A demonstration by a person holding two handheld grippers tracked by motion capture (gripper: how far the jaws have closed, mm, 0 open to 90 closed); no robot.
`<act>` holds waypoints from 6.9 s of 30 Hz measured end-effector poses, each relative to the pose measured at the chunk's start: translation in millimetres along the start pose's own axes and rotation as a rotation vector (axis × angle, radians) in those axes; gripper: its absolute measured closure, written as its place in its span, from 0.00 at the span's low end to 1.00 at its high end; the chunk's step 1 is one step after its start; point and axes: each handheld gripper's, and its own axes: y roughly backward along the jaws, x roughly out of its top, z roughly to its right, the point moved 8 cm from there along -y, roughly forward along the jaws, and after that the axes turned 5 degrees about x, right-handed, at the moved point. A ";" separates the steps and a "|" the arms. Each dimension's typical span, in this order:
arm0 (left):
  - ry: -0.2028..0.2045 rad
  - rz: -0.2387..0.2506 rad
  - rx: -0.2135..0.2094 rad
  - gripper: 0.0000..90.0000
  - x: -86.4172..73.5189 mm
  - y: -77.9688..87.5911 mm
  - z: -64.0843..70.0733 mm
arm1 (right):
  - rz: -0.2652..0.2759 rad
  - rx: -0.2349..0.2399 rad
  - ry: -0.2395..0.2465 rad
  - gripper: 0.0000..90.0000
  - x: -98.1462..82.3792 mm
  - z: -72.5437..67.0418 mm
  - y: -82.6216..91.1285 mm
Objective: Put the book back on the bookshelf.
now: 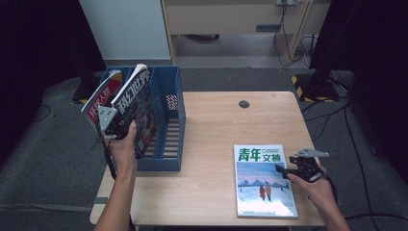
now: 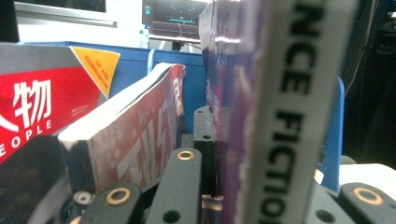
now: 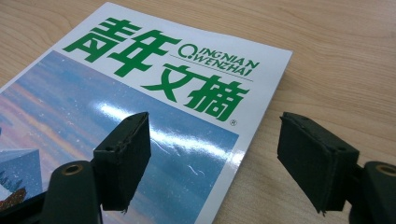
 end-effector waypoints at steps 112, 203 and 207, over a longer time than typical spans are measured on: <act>0.047 -0.079 0.051 0.76 -51.0 13.2 -5.5 | -0.010 0.005 0.014 0.25 0.1 -4.9 -3.1; 0.009 -0.219 0.042 0.66 -68.6 54.5 -14.0 | -0.018 0.025 0.006 0.15 -0.3 -7.3 -5.3; 0.013 -0.225 0.046 0.66 -70.4 58.8 -15.9 | -0.016 0.026 0.000 0.15 0.0 -7.1 -4.5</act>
